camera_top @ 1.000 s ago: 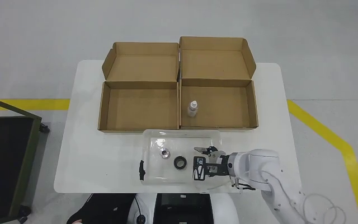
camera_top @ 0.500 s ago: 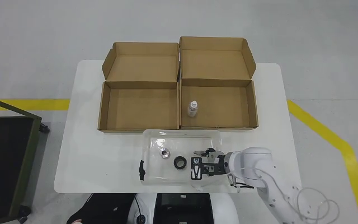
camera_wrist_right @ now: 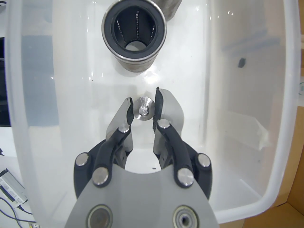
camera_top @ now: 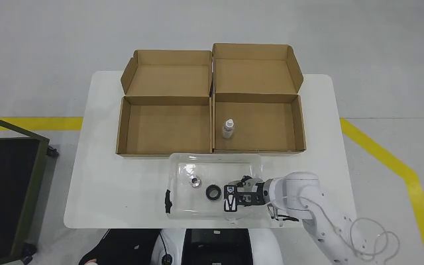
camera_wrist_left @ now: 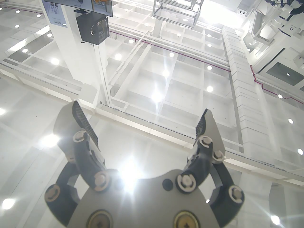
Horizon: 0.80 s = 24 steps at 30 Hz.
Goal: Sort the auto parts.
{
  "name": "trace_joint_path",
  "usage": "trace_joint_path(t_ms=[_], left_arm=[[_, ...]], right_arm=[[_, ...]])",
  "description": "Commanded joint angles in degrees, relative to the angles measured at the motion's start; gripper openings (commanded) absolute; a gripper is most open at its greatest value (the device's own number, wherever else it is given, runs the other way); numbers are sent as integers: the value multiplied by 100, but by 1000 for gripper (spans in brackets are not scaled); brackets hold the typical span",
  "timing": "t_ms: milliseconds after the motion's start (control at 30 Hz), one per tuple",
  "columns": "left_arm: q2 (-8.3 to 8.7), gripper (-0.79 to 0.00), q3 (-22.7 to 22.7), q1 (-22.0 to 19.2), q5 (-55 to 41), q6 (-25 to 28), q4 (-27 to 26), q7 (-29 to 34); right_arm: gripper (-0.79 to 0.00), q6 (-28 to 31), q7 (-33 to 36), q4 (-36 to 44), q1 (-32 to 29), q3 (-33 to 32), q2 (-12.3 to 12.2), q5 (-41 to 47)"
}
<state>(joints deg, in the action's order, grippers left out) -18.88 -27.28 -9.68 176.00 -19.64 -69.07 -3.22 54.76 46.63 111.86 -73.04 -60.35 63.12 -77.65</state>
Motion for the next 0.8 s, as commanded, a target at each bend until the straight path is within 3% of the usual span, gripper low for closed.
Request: trace_joint_path(t_ms=[0, 233, 400, 767], left_arm=[[0, 0, 0, 0, 0, 0, 0, 0], [0, 0, 0, 0, 0, 0, 0, 0], [0, 0, 0, 0, 0, 0, 0, 0], [0, 0, 0, 0, 0, 0, 0, 0]], right_arm=[[-785, 19, 18, 63, 1, -9, -12, 51], [-785, -40, -11, 564, 12, -305, -86, 320], [-785, -158, -400, 984, -36, -748, -148, 569], [-785, -817, -2842, 998, -71, -1597, -159, 1023]])
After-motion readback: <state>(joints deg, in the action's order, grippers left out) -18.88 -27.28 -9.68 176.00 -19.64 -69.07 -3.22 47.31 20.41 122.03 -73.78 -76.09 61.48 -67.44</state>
